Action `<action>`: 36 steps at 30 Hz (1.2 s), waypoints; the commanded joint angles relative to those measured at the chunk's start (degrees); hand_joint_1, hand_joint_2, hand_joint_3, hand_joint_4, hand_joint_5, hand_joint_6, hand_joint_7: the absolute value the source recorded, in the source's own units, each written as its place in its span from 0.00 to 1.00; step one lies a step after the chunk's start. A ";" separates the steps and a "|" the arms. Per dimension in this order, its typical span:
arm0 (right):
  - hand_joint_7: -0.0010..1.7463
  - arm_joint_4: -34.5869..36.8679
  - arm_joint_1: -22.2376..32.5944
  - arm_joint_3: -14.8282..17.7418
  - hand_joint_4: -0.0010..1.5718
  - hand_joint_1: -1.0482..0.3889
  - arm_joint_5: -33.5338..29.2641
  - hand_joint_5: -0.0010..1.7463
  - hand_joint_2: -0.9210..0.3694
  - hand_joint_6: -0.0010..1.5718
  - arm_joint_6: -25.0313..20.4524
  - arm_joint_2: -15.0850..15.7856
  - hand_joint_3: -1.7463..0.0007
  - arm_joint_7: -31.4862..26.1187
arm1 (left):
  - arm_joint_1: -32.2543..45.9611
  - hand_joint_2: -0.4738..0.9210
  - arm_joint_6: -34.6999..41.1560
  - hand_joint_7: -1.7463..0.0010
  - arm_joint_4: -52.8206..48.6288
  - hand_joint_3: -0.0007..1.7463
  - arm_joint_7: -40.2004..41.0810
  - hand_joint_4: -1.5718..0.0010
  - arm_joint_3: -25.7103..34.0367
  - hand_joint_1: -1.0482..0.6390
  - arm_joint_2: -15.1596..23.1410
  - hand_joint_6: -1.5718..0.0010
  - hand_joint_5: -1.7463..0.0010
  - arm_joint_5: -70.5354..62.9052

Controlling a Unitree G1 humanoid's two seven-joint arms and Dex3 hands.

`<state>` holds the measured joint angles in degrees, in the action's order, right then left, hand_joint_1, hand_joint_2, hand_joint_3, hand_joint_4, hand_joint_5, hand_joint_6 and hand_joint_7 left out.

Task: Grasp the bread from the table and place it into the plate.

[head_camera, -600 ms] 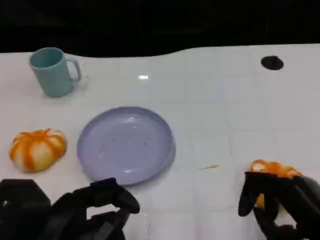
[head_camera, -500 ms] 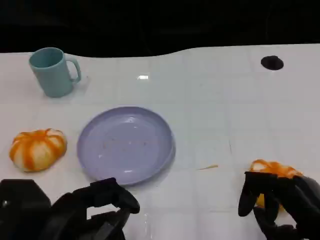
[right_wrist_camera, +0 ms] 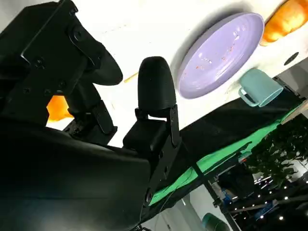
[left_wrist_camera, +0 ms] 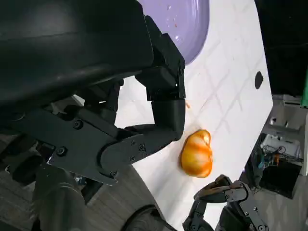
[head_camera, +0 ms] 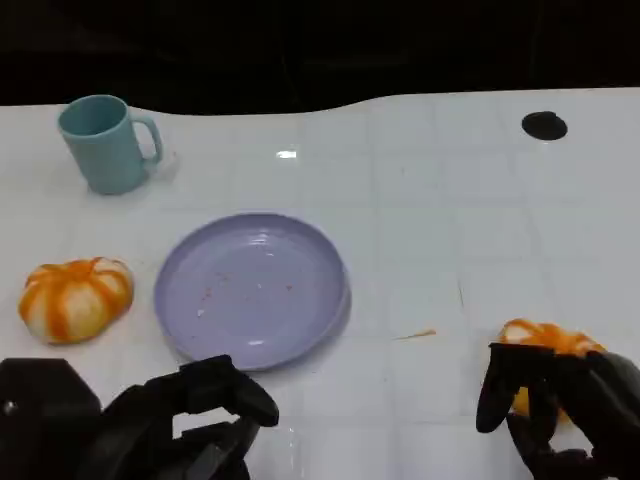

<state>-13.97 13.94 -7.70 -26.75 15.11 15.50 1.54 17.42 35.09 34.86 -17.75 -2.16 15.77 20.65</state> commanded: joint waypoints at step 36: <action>0.00 -18.75 -1.66 2.08 0.26 0.41 -25.89 0.26 0.06 0.38 -20.53 6.09 0.99 14.91 | 0.07 0.90 -0.67 0.16 -0.68 0.46 -0.24 0.57 0.74 0.43 0.73 0.62 0.00 -0.18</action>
<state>-30.55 13.03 -5.58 -50.85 -3.76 20.26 13.42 17.44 34.94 34.55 -17.75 -2.00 15.78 20.64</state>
